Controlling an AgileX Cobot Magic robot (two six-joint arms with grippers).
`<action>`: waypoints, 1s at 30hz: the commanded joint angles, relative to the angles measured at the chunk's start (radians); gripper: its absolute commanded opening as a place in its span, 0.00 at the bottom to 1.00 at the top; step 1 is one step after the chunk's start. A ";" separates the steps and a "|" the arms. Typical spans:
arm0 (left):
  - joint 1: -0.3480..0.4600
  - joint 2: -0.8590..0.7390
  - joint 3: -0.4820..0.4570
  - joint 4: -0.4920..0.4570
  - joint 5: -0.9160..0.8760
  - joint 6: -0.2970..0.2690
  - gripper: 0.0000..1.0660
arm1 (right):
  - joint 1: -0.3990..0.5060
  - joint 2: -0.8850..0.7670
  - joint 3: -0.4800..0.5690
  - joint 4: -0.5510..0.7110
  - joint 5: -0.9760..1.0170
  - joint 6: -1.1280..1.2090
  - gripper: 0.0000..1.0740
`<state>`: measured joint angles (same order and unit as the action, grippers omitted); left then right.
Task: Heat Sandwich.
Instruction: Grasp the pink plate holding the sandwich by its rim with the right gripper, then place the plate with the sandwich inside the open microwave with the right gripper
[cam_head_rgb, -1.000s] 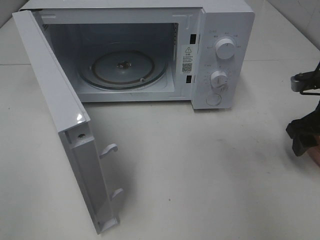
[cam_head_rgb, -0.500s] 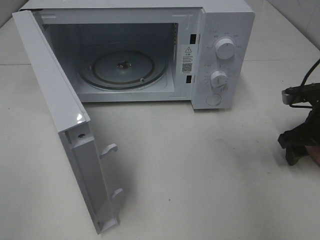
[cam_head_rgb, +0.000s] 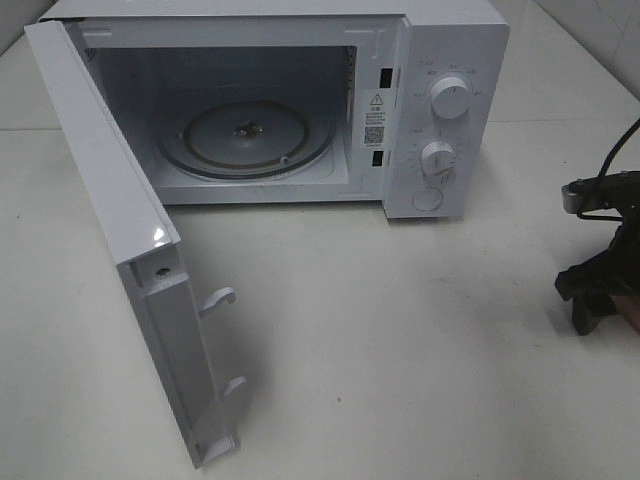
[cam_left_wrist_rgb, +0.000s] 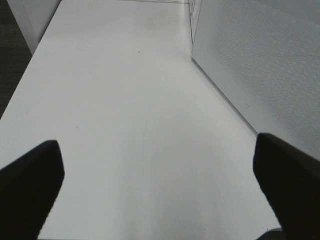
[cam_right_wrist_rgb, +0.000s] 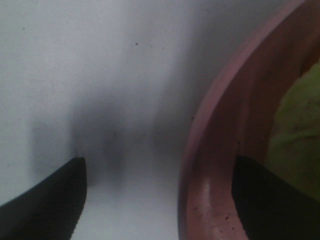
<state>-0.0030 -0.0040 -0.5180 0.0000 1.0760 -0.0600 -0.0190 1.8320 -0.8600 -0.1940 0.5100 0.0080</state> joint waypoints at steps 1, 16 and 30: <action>0.002 -0.016 0.000 -0.007 -0.005 0.001 0.92 | -0.005 0.006 -0.003 -0.014 0.013 0.009 0.70; 0.002 -0.016 0.000 -0.007 -0.005 0.001 0.92 | -0.005 0.006 -0.003 -0.182 0.018 0.221 0.00; 0.002 -0.016 0.000 -0.007 -0.005 0.001 0.92 | 0.026 0.006 -0.005 -0.202 0.063 0.220 0.00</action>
<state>-0.0030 -0.0040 -0.5180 0.0000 1.0760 -0.0600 -0.0020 1.8380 -0.8660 -0.4030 0.5480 0.2130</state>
